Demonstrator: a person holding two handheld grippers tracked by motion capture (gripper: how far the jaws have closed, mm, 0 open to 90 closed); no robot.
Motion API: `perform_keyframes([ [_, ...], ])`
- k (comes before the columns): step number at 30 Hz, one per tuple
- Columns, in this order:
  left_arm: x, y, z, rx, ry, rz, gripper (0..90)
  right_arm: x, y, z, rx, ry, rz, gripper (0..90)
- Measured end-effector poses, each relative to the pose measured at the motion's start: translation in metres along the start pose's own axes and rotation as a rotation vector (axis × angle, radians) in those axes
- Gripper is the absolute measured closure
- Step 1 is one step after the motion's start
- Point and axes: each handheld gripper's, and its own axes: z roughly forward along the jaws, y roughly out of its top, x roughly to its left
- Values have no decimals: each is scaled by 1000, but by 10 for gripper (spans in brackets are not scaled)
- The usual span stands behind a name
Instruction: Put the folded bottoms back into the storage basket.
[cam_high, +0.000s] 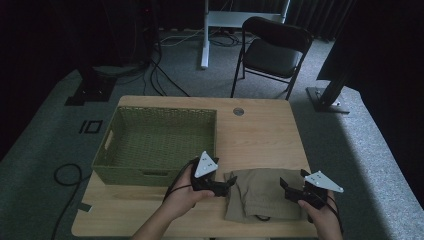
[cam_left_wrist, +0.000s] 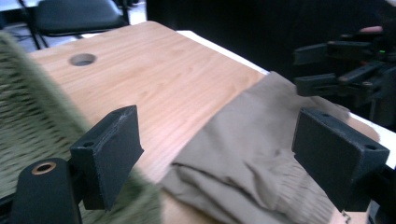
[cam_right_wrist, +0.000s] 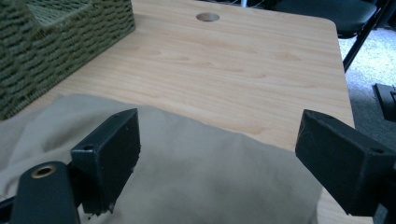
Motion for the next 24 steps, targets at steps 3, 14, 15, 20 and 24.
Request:
perform_keyframes([
  [3,-10,-2,8,3,-22,4,163,-4,-5,-2,5,-4,1,134],
  [14,-37,-24,44,53,-47,18,163,-20,-20,-10,22,-27,15,135],
  [15,-38,-27,48,60,-40,23,163,-21,-21,-9,24,-29,15,135],
  [20,-43,-40,63,86,-14,11,163,-23,-23,-4,31,-35,26,135],
  [24,-45,-48,71,99,24,-8,163,-26,-29,1,55,-48,32,135],
])
